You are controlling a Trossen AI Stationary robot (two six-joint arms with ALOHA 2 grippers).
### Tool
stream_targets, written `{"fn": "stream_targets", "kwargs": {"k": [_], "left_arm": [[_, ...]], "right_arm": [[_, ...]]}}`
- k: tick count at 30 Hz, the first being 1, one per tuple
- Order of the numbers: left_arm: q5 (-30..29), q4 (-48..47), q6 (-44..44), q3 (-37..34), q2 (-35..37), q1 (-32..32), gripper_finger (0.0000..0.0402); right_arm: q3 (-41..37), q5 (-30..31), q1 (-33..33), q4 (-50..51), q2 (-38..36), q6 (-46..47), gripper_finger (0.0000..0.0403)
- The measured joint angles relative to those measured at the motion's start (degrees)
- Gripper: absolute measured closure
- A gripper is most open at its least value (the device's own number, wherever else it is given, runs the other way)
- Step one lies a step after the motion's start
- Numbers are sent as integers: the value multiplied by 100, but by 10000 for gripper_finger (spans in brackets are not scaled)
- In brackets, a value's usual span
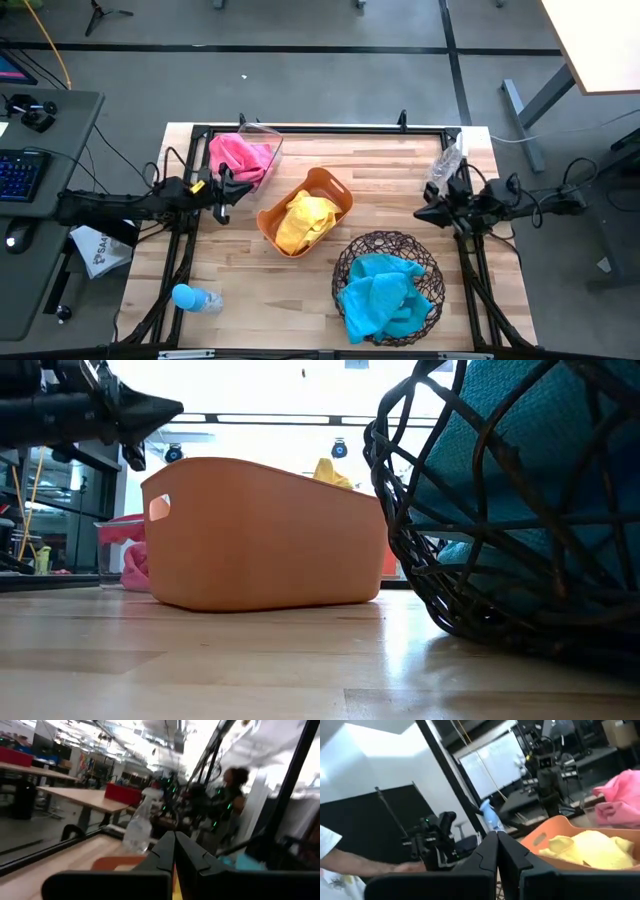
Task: Sort microfiber towel by color & place in baskets
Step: Return to Home Position
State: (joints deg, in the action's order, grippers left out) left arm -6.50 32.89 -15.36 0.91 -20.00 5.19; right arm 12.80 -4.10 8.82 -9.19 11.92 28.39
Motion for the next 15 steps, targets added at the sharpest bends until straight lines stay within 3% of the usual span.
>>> {"fn": "stream_targets", "kwargs": {"k": [6,15], "left_arm": [[-4,-551,152,0,-7,0,401],[-11,-989,156,0,-9,0,401]], "right_arm": [[-545,-155,-1,15,-1128,-191,403],[-1039,-302,-15,-90,-1138,-565,403]]}}
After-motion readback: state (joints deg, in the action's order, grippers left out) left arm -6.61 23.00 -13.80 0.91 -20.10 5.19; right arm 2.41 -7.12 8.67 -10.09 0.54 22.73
